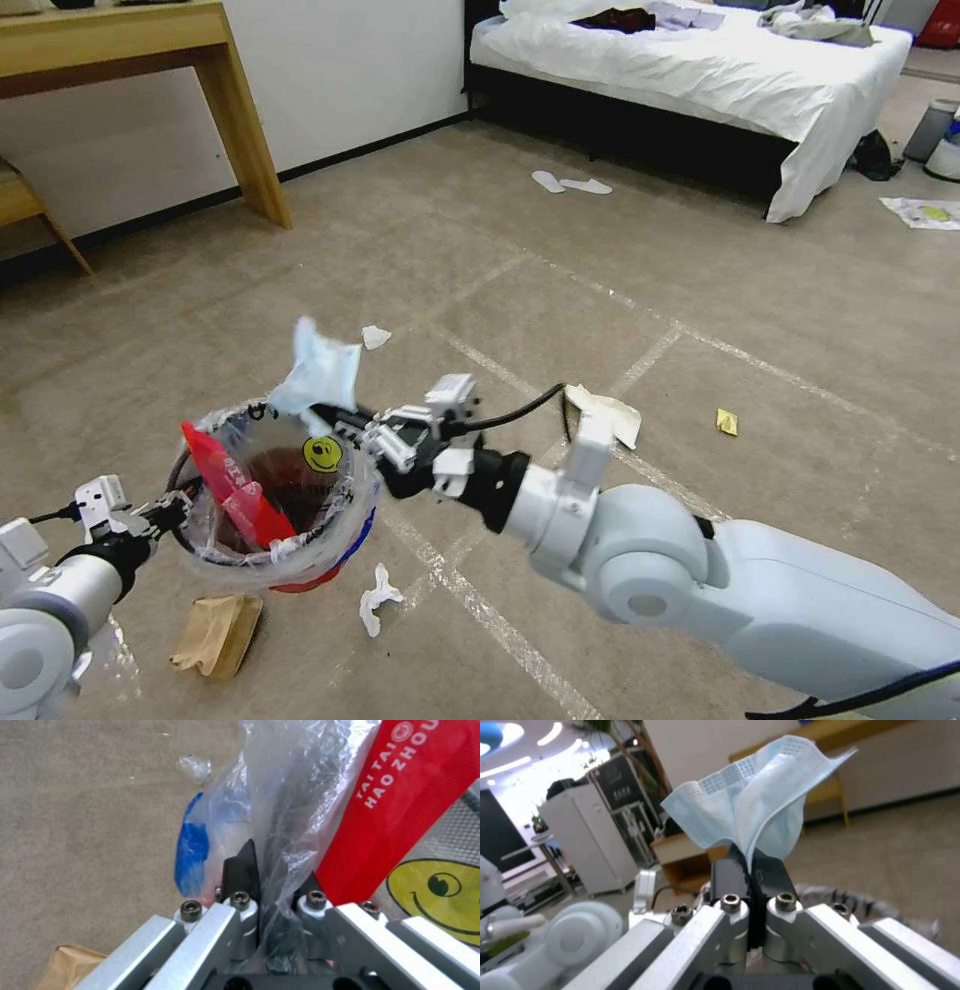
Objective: Pick up the trash bin and place the garbage on the floor into it.
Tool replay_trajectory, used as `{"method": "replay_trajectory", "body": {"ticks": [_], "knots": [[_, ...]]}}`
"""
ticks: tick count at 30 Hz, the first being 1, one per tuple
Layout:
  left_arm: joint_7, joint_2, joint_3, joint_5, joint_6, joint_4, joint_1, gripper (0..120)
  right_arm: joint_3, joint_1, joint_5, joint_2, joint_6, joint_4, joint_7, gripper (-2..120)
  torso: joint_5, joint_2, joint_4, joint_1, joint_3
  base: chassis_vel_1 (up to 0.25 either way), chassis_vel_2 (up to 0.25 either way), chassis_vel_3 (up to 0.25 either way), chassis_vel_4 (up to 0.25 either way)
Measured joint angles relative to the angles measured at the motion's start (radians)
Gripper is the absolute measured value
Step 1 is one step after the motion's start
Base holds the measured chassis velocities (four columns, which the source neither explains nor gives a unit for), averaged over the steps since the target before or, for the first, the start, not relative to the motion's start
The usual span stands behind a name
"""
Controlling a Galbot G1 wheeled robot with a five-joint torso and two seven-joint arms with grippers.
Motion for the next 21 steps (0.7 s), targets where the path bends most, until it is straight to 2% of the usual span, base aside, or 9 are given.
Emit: {"method": "replay_trajectory", "body": {"ticks": [9, 18, 21], "knots": [[-0.002, 0.01, -0.007, -0.013, 0.001, 0.003, -0.008, 3, -0.139, 0.123, 0.044, 0.094, -0.098, -0.058, 0.136, 0, -0.0001, 0.0, 0.0, 0.0, 0.0, 0.0, 0.0, 0.0, 0.0], [0.0, 0.006, -0.016, -0.017, 0.001, 0.001, -0.009, 3, -0.224, 0.157, 0.055, 0.192, -0.18, -0.131, 0.261, 0, -0.0001, 0.0, 0.0, 0.0, 0.0, 0.0, 0.0, 0.0, 0.0], [0.002, 0.005, -0.019, -0.018, 0.001, -0.005, -0.008, 3, -0.235, 0.164, 0.054, 0.224, -0.203, -0.16, 0.275, 0, -0.0001, 0.0, -0.0002, 0.0, 0.0, 0.0, 0.0, 0.0, 0.0]]}}
